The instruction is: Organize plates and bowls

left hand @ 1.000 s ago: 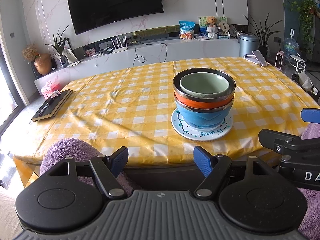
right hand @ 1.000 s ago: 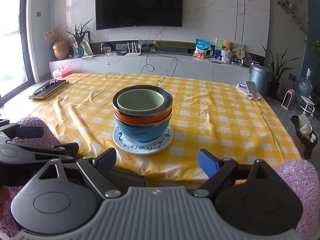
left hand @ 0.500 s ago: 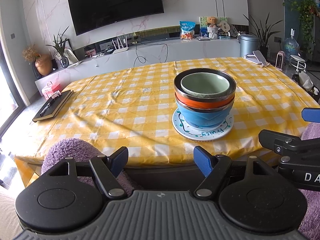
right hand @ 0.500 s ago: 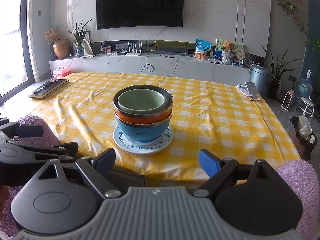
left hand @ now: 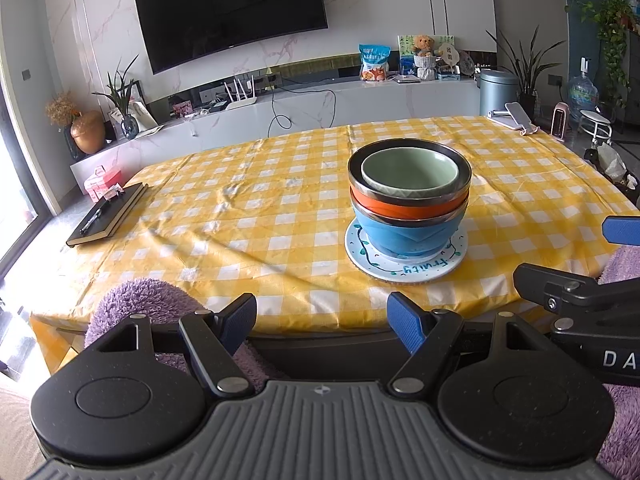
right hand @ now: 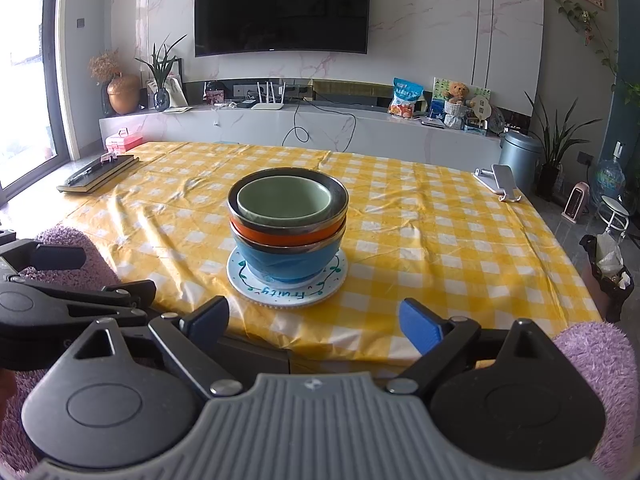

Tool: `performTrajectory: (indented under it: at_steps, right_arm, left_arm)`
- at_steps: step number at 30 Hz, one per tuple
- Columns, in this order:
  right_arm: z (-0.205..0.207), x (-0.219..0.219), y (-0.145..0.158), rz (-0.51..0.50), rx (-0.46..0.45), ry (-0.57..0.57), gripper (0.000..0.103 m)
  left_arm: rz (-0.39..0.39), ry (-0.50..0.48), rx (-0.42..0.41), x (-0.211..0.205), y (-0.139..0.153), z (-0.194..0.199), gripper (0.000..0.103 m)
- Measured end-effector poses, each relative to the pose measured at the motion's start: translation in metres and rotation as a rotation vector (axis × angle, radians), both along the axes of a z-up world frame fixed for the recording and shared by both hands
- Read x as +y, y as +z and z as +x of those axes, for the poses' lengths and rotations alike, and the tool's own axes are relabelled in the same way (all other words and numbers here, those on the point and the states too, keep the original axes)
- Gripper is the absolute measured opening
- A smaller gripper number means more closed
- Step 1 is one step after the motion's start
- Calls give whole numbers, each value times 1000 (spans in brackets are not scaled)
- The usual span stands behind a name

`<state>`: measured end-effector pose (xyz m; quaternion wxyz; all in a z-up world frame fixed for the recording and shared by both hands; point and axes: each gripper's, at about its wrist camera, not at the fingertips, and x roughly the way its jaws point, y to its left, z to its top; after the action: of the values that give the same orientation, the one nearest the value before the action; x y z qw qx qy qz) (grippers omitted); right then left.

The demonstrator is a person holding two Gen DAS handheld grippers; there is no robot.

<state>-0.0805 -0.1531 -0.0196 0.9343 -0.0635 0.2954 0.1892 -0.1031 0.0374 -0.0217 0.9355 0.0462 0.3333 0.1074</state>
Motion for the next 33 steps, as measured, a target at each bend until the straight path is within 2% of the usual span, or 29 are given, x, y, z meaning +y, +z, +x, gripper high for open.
performTrajectory:
  at_steps: [33]
  right_arm:
    - [0, -1, -2, -7, 3, 1, 92]
  left_arm:
    - [3, 1, -3, 0, 1, -1, 87]
